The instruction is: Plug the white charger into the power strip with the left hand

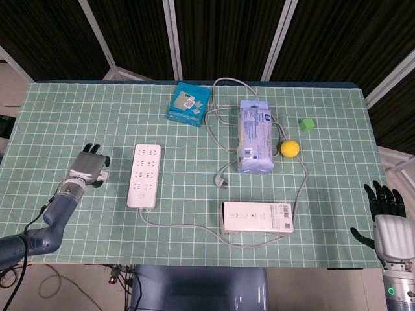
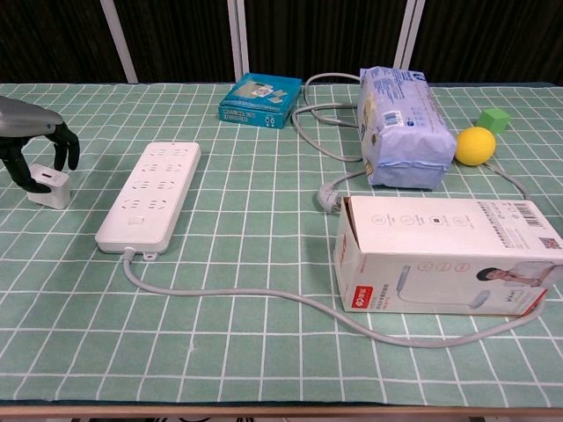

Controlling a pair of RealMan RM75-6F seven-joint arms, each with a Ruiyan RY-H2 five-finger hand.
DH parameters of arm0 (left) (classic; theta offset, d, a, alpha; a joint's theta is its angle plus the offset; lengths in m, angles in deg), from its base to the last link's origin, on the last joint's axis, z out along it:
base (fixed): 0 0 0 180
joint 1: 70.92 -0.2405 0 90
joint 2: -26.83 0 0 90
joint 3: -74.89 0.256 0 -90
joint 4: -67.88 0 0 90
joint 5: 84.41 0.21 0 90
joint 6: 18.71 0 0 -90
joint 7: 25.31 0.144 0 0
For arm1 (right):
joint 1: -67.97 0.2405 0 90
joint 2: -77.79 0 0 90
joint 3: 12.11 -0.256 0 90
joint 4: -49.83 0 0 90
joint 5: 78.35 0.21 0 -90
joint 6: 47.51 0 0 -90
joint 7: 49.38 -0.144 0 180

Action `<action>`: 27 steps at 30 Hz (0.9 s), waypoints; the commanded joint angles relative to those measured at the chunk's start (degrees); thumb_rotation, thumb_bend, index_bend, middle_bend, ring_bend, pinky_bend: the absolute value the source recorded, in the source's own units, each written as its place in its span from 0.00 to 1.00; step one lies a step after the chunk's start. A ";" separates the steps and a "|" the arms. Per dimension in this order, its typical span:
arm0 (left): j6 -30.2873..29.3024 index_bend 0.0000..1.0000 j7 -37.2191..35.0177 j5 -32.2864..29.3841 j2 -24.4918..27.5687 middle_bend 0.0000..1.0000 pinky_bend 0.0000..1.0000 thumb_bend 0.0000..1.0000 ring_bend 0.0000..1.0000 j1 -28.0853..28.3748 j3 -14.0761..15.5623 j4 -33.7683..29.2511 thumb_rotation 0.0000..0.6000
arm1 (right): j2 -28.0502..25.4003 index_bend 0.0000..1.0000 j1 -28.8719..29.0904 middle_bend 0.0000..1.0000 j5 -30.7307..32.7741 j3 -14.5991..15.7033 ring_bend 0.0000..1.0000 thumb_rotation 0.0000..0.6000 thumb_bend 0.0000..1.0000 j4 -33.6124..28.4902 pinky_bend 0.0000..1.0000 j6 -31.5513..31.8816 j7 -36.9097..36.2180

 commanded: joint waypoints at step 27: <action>-0.55 0.43 -0.26 3.04 -1.03 0.42 0.06 0.28 0.05 -1.07 0.82 1.87 1.00 | 0.31 0.00 -0.06 0.00 0.64 -0.33 0.00 1.00 0.13 0.02 0.00 0.01 0.38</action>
